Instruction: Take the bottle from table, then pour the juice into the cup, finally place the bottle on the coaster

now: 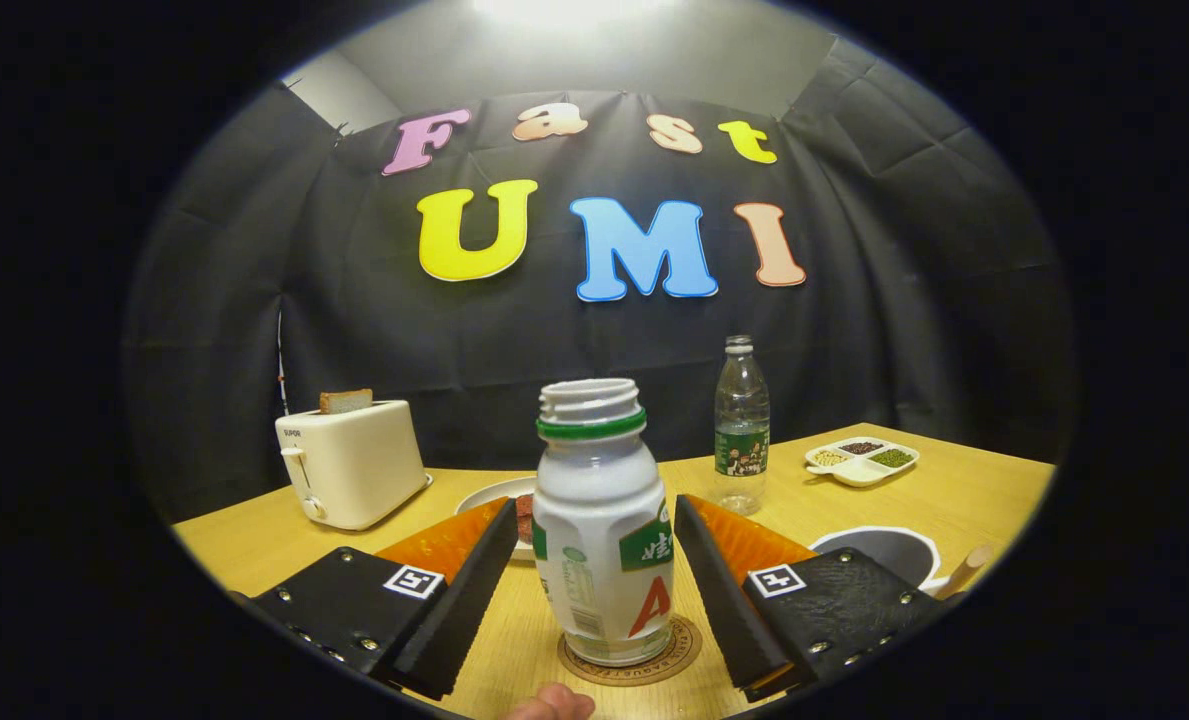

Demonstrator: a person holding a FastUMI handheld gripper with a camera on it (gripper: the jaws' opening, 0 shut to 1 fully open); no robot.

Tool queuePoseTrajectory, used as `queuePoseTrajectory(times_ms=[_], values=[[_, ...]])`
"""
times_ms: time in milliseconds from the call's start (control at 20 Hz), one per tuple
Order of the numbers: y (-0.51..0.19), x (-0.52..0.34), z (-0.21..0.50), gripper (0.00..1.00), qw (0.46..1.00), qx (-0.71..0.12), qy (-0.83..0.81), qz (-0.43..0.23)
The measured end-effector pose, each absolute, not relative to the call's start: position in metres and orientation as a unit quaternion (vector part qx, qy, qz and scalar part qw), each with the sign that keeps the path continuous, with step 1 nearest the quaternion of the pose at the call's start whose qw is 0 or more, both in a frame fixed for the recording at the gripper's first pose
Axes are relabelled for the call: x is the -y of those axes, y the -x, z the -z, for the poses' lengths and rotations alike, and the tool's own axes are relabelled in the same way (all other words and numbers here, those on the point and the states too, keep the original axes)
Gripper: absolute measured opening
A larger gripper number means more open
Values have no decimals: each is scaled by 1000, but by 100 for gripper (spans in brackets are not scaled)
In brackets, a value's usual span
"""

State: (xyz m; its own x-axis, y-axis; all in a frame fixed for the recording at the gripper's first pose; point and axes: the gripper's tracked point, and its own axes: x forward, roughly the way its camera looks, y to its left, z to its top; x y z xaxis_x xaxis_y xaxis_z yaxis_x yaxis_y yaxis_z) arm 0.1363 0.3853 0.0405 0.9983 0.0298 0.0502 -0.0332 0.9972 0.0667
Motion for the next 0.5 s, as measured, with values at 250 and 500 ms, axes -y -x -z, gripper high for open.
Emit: queuePoseTrajectory(times_ms=[250,500], values=[[-115,-373,-61,96,999,25,-34,-5],[-88,-367,-103,96,998,41,-48,-13]])
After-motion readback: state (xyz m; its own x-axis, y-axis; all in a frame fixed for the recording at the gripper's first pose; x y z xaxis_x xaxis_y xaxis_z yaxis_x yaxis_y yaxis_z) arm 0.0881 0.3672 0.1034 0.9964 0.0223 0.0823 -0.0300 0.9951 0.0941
